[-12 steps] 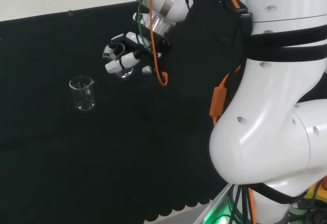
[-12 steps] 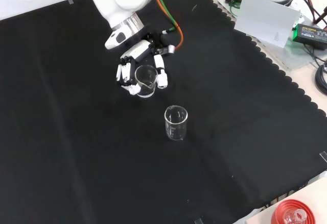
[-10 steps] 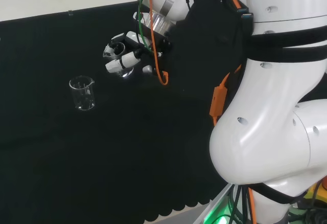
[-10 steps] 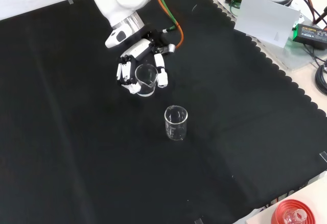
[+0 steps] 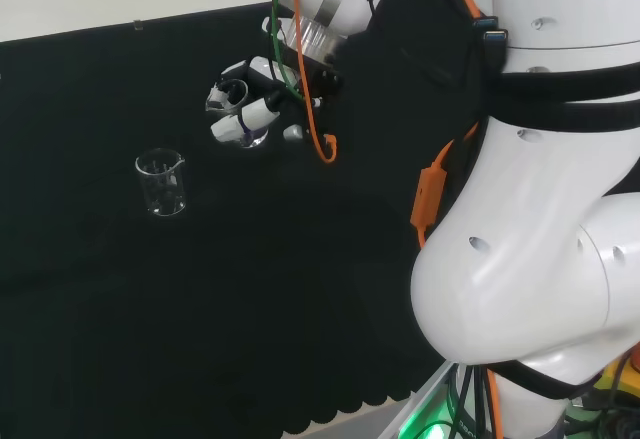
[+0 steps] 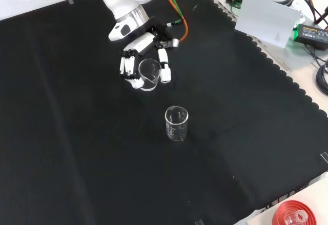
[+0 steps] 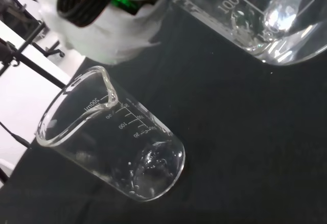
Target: Pour the water from the handheld beaker into the one on the table.
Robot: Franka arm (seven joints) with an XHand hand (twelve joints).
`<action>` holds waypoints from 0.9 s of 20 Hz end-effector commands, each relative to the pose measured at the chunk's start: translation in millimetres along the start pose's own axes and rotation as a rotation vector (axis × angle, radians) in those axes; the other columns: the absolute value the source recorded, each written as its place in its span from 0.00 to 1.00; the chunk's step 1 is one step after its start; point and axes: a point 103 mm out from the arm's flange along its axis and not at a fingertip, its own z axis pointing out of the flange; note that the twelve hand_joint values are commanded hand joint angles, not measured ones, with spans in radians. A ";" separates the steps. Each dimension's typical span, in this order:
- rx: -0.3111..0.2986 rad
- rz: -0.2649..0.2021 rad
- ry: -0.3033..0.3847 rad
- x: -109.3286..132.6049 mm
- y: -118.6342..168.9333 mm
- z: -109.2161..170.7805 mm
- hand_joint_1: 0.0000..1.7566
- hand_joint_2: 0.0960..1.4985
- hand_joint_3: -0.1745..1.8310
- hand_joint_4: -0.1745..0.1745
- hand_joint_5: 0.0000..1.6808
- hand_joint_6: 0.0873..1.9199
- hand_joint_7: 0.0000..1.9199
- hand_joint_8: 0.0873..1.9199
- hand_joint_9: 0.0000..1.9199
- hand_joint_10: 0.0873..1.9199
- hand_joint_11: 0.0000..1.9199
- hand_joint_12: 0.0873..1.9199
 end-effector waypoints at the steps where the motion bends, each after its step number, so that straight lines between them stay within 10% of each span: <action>1: 0.010 0.014 -0.073 8.4 -6.2 -3.6 0.61 0.66 0.09 1.00 0.69 0.34 0.68 0.07 0.60 0.14 0.38 0.57; 18: 0.080 0.042 -0.216 43.2 -6.1 5.1 0.62 0.65 0.10 1.00 0.71 0.32 0.71 0.06 0.65 0.10 0.44 0.54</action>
